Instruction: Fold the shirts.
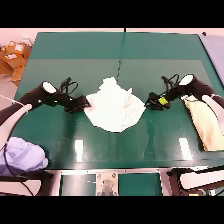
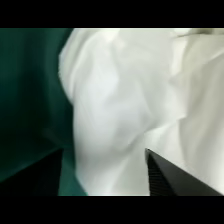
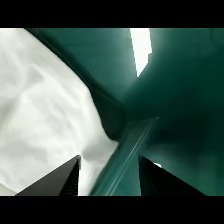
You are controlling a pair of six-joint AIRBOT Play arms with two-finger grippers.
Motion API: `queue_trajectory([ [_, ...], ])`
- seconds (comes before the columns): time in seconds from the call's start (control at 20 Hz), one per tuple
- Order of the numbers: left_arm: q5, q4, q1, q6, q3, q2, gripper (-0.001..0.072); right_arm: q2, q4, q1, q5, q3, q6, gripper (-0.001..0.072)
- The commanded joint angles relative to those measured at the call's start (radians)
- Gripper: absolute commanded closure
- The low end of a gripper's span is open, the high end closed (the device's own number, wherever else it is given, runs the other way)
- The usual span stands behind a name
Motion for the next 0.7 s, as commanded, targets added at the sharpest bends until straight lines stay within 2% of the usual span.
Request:
queue_trajectory([
  [0.0,0.063,-0.119,-0.016,0.064,-0.014,-0.049,0.025,-0.064,0.048,0.046,-0.015,0.0,-0.04,0.0349],
  [0.05,0.069,-0.122,-0.018,0.072,-0.014,-0.048,0.0409,-0.069,0.05,0.06,-0.024,0.0,-0.04,0.0391],
  [0.1,0.058,-0.129,-0.017,0.103,-0.01,-0.048,0.065,-0.069,0.05,0.071,-0.041,0.0,-0.04,0.0494],
  [0.15,0.031,-0.127,-0.014,0.133,0.004,-0.047,0.0683,-0.068,0.054,0.076,-0.052,0.002,-0.04,0.0629],
  [0.2,-0.009,-0.127,-0.01,0.135,0.024,-0.045,0.0683,-0.068,0.055,0.076,-0.059,0.003,-0.04,0.07],
  [0.4,-0.098,-0.034,-0.01,0.128,0.158,0.041,0.0685,0.0,0.06,0.061,-0.027,0.024,-0.048,0.0702],
  [0.65,-0.14,-0.008,-0.01,0.106,0.419,0.275,0.0684,0.297,0.088,0.018,0.023,0.191,-0.047,0.0701],
])
